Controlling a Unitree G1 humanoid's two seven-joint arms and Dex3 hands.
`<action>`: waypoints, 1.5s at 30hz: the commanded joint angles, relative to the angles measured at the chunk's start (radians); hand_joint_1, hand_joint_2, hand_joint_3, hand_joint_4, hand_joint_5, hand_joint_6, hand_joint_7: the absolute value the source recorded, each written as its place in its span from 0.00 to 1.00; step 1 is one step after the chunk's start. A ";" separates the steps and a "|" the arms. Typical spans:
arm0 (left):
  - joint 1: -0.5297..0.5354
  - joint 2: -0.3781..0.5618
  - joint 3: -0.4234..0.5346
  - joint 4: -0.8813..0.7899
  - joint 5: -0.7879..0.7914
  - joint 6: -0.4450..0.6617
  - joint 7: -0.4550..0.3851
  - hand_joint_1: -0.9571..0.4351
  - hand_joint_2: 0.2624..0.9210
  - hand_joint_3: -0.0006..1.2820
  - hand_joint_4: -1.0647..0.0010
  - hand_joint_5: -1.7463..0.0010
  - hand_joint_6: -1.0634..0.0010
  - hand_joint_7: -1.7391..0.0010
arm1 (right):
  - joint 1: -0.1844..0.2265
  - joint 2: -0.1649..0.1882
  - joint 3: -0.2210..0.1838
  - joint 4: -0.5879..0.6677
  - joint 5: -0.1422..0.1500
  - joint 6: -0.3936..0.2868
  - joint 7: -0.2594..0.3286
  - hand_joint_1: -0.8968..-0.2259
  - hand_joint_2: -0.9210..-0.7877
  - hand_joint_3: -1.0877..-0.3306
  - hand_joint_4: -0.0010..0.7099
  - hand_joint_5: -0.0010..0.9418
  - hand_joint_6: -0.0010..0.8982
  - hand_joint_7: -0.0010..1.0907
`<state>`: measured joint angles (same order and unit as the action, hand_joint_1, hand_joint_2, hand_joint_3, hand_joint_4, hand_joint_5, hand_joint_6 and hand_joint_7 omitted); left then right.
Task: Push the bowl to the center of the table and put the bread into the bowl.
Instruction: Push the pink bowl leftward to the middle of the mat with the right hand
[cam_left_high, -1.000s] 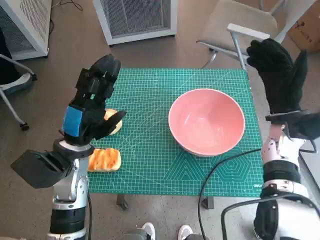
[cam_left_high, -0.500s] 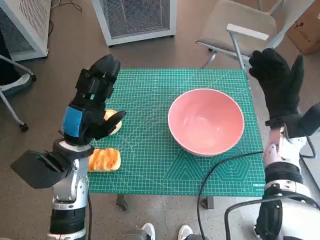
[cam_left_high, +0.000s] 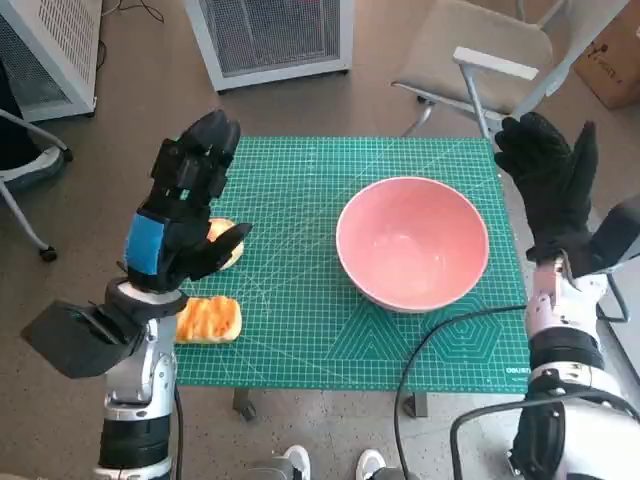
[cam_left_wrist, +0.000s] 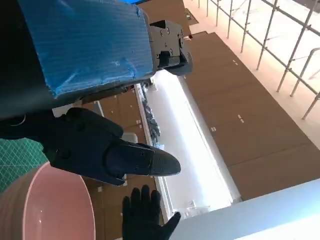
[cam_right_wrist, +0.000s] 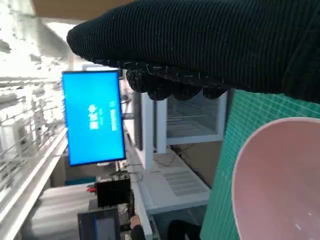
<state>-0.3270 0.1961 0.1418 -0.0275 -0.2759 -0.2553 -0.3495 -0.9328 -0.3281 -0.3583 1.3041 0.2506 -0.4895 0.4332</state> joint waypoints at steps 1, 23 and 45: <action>0.016 0.012 0.003 -0.024 0.000 0.008 -0.002 0.30 1.00 0.13 0.92 0.95 1.00 0.66 | 0.035 0.008 -0.003 0.024 -0.022 0.047 -0.020 0.49 0.00 0.38 0.15 0.01 0.11 0.21; 0.041 0.024 0.012 -0.082 0.000 0.047 0.011 0.30 1.00 0.14 0.93 0.96 1.00 0.66 | 0.056 0.025 -0.006 0.035 -0.074 0.119 -0.075 0.54 0.00 0.39 0.19 0.01 0.17 0.17; 0.059 0.030 0.020 -0.117 -0.002 0.074 0.020 0.30 1.00 0.15 0.94 0.96 1.00 0.67 | 0.077 0.069 0.011 0.039 -0.118 0.131 -0.103 0.48 0.00 0.43 0.23 0.01 0.21 0.14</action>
<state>-0.2815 0.2195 0.1579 -0.1276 -0.2770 -0.1869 -0.3339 -0.8827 -0.2775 -0.3500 1.3285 0.1486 -0.3811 0.3425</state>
